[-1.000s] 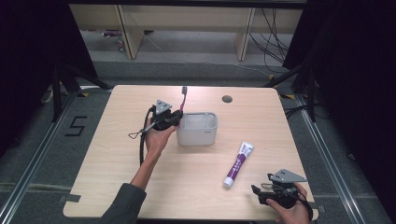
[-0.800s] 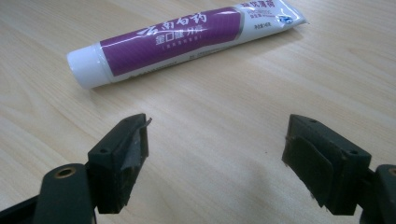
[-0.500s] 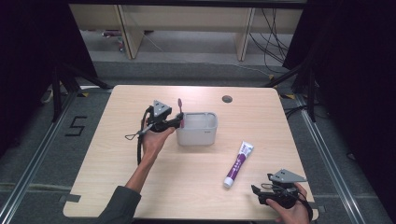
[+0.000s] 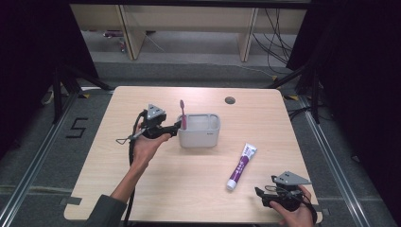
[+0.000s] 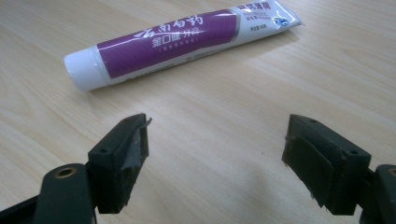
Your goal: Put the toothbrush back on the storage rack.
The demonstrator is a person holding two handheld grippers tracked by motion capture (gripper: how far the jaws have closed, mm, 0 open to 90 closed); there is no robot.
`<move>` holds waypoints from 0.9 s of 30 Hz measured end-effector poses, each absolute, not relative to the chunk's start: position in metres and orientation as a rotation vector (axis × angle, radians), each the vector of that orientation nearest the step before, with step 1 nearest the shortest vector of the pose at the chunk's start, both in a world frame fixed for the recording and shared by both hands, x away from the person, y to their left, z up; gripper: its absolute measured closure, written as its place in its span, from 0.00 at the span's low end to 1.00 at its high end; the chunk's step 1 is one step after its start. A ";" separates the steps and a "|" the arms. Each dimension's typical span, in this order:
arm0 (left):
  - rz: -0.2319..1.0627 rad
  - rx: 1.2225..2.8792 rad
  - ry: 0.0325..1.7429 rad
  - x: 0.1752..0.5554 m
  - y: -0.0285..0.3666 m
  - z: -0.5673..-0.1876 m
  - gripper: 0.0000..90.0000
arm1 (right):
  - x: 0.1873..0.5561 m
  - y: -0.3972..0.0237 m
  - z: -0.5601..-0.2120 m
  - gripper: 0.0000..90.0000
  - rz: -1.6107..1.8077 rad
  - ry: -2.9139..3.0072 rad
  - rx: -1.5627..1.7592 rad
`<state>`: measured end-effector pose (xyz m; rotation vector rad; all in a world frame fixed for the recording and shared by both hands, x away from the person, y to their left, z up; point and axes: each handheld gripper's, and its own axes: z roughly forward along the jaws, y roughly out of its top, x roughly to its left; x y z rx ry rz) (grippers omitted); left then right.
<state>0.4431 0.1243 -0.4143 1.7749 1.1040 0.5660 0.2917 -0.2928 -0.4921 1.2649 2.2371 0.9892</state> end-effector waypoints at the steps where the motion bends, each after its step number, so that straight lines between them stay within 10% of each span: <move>1: 0.562 1.780 1.104 0.441 0.126 -0.414 0.36 | 0.292 -0.293 -0.492 0.25 0.991 2.237 1.265; 27: 0.515 1.863 1.030 0.366 0.158 -0.437 0.22 | 0.292 -0.295 -0.492 0.26 0.991 2.234 1.282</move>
